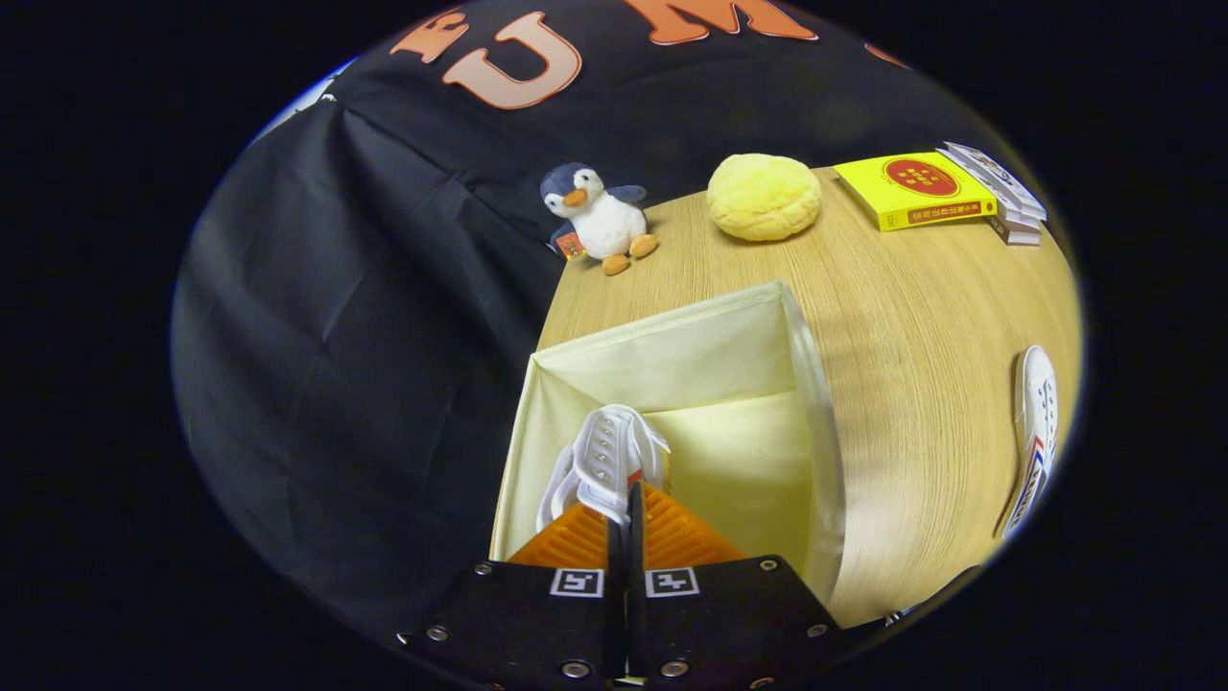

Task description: Open the storage box then place both shoes into the box .Put the left shoe in first, then the right shoe, with the right side of both shoes facing outward in a uniform manner.

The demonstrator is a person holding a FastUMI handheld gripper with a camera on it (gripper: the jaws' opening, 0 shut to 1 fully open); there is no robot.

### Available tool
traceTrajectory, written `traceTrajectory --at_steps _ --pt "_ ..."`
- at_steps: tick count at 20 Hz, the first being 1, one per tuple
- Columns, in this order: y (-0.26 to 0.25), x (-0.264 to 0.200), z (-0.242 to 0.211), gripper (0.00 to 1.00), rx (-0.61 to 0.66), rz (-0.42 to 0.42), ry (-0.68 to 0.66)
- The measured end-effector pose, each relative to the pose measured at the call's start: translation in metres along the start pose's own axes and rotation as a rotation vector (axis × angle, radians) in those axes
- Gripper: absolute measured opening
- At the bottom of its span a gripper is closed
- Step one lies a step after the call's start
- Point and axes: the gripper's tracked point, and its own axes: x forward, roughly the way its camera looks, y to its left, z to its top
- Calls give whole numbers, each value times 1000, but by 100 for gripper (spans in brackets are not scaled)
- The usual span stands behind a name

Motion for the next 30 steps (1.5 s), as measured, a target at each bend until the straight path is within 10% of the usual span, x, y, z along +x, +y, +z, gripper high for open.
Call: traceTrajectory --at_steps 8,16,22,30 --pt "-6 16 -23 9 80 -13 142" --pt "33 -33 3 36 85 305 119" --pt "-11 -72 31 66 -29 294 10" --pt "-134 -114 59 82 -74 101 -135"
